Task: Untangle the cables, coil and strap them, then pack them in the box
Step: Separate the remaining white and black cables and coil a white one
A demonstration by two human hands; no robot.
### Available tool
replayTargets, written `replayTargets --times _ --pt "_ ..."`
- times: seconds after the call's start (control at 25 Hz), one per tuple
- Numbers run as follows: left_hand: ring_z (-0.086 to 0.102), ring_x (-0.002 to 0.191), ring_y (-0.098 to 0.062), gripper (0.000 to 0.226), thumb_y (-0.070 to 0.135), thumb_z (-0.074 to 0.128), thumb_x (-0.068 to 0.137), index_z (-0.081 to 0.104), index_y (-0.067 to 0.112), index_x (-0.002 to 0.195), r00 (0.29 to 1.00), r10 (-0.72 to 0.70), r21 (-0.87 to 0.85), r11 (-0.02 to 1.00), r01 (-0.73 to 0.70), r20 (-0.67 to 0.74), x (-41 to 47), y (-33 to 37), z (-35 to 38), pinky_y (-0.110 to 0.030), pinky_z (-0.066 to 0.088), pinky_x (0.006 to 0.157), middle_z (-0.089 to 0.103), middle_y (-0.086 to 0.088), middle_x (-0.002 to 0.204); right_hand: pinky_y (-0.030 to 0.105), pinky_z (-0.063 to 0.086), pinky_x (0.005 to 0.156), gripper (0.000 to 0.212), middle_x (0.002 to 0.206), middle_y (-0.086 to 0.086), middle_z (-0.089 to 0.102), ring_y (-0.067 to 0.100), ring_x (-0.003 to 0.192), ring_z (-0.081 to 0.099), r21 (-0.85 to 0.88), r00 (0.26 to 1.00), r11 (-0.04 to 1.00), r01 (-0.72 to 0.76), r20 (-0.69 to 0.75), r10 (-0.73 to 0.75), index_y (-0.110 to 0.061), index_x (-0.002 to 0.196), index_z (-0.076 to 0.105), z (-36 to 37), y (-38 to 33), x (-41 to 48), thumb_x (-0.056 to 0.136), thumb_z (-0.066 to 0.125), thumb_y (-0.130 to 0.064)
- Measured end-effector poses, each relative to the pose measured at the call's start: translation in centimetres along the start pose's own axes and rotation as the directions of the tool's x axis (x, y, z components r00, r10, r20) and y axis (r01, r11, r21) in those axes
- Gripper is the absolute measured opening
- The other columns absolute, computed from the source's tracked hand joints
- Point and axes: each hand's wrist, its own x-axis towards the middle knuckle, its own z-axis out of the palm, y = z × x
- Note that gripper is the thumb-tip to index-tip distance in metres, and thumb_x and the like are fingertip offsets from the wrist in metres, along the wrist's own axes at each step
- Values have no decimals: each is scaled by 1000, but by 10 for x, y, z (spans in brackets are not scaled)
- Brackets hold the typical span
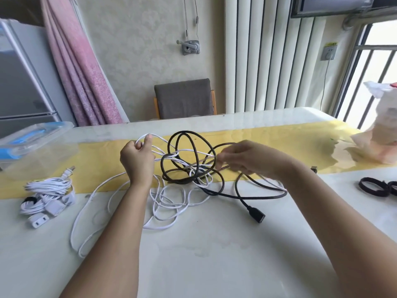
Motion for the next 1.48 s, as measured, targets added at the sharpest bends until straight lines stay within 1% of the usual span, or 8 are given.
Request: replayTargets --times 0.28,0.48,0.6,0.84,1.04,1.2,1.32,1.48 --pt "33 30 -4 50 30 63 90 28 15 58 947 -289 -295 925 238 -142 11 3 -12 -26 29 47 43 -6 55 17 10 40 26 52 -10 16 4 42 11 465 624 586 664 -776 -91 -15 79 55 -63 14 -29 101 43 -24" --pt "32 34 -5 45 28 64 89 33 16 59 943 -328 -409 869 278 -57 9 13 -8 -25 27 46 41 -2 54 27 36 55 27 65 -2 54 13 56 47 155 302 973 174 -948 97 -10 90 72 -77 36 -29 94 47 -19" --pt "34 43 -9 40 28 65 89 38 17 60 943 -299 -397 856 332 144 7 16 -3 -21 27 45 39 7 42 32 36 92 44 118 14 62 33 106 51 -285 427 875 -391 -898 -101 -11 113 70 -66 44 -27 80 45 5" --pt "36 40 -5 44 28 65 89 35 19 59 948 -230 -334 895 295 221 1 16 4 -15 29 39 38 13 36 27 45 69 30 86 8 69 21 79 62 -349 852 936 -39 -501 -151 -5 88 68 -2 10 -7 82 42 10" --pt "36 35 -2 42 26 63 91 33 20 62 959 -271 -392 875 284 89 9 15 -7 -16 27 38 50 13 39 23 43 48 27 50 6 62 20 46 54 351 653 895 275 -752 94 -1 68 62 -40 -1 -29 81 38 2" --pt "41 37 -1 40 24 60 93 32 20 64 977 -200 -391 896 210 66 7 18 -7 -20 30 42 58 12 43 32 49 80 27 88 -4 73 13 88 64 -69 567 996 60 -819 -91 -16 89 73 -31 0 -30 92 53 -33" --pt "46 40 -2 41 24 60 92 30 20 65 997 -70 -374 924 77 34 3 26 -3 -27 33 52 60 11 45 37 49 74 41 82 3 68 25 81 62 -340 743 940 10 -627 -234 -15 94 62 17 -17 -23 93 42 -51" --pt "49 47 -11 37 26 59 92 33 18 67 1000 29 -362 932 -27 1 -1 32 -2 -26 37 57 62 9 46 27 38 50 50 60 -1 61 11 51 49 -642 987 750 -157 -133 92 -10 70 63 57 -15 -21 86 55 -56"
